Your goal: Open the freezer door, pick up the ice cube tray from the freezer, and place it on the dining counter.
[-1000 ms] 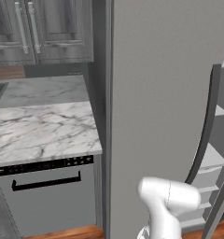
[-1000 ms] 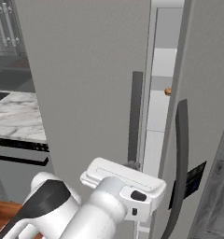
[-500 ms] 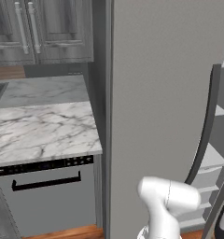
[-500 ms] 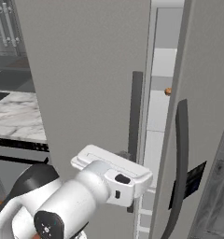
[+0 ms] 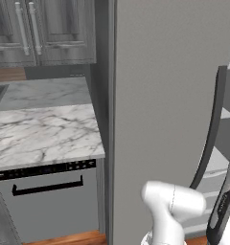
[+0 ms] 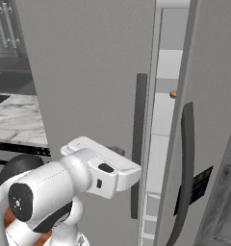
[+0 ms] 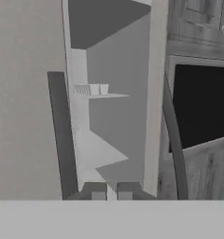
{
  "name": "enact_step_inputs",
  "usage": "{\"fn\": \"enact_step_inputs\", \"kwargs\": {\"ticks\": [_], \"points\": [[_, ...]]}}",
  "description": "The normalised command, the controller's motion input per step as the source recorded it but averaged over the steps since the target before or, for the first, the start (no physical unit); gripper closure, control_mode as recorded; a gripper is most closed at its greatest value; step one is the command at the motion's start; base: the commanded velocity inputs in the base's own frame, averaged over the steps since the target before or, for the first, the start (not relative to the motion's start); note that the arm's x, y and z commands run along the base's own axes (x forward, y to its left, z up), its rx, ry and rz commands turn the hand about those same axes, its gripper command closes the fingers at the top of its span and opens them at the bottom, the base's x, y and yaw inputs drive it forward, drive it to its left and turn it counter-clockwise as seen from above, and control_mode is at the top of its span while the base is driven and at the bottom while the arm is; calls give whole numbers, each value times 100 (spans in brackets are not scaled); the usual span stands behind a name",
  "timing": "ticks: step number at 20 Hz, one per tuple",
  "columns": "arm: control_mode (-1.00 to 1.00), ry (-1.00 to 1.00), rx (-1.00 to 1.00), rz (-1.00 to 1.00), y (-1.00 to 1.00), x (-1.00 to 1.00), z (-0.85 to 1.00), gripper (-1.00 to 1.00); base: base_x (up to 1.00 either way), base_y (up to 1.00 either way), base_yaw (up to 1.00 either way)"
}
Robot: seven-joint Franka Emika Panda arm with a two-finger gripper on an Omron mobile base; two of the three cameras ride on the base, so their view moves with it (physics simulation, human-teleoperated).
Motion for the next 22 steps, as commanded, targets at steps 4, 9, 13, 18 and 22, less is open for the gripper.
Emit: {"fn": "enact_step_inputs", "kwargs": {"ticks": [4,9,13,18,22], "points": [[-100,0,0,-13,23,18,0,-100,0,0,0],[-100,-3,0,-18,0,28,0,-100,0,0,0],[-100,-7,0,-19,0,31,-6,-100,0,0,0],[-100,-13,0,-20,0,24,-13,-100,0,0,0],[-100,-11,0,-26,0,21,-21,-100,0,0,0]]}}
